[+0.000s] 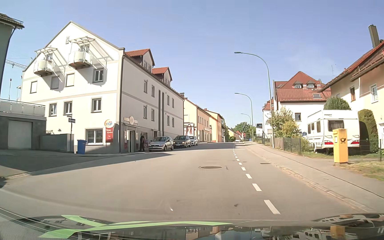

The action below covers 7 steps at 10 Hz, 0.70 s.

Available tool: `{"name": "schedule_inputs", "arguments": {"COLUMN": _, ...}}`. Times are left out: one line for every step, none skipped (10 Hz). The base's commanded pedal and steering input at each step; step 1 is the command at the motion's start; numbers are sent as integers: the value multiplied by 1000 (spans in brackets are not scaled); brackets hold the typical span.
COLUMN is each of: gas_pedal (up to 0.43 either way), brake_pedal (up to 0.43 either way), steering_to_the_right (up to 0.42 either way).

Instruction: Follow the waypoints while adhering to traffic rules and regulations

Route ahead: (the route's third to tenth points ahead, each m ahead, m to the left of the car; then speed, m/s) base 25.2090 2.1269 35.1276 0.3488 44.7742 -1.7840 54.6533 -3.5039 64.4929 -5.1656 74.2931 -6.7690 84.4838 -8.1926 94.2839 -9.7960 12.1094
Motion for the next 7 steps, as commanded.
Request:
{"name": "schedule_inputs", "arguments": {"gas_pedal": 169, "brake_pedal": 0, "steering_to_the_right": 2}}
{"name": "schedule_inputs", "arguments": {"gas_pedal": 169, "brake_pedal": 0, "steering_to_the_right": 3}}
{"name": "schedule_inputs", "arguments": {"gas_pedal": 169, "brake_pedal": 0, "steering_to_the_right": 4}}
{"name": "schedule_inputs", "arguments": {"gas_pedal": 169, "brake_pedal": 0, "steering_to_the_right": 6}}
{"name": "schedule_inputs", "arguments": {"gas_pedal": 169, "brake_pedal": 0, "steering_to_the_right": 8}}
{"name": "schedule_inputs", "arguments": {"gas_pedal": 169, "brake_pedal": 0, "steering_to_the_right": 12}}
{"name": "schedule_inputs", "arguments": {"gas_pedal": 169, "brake_pedal": 0, "steering_to_the_right": 14}}
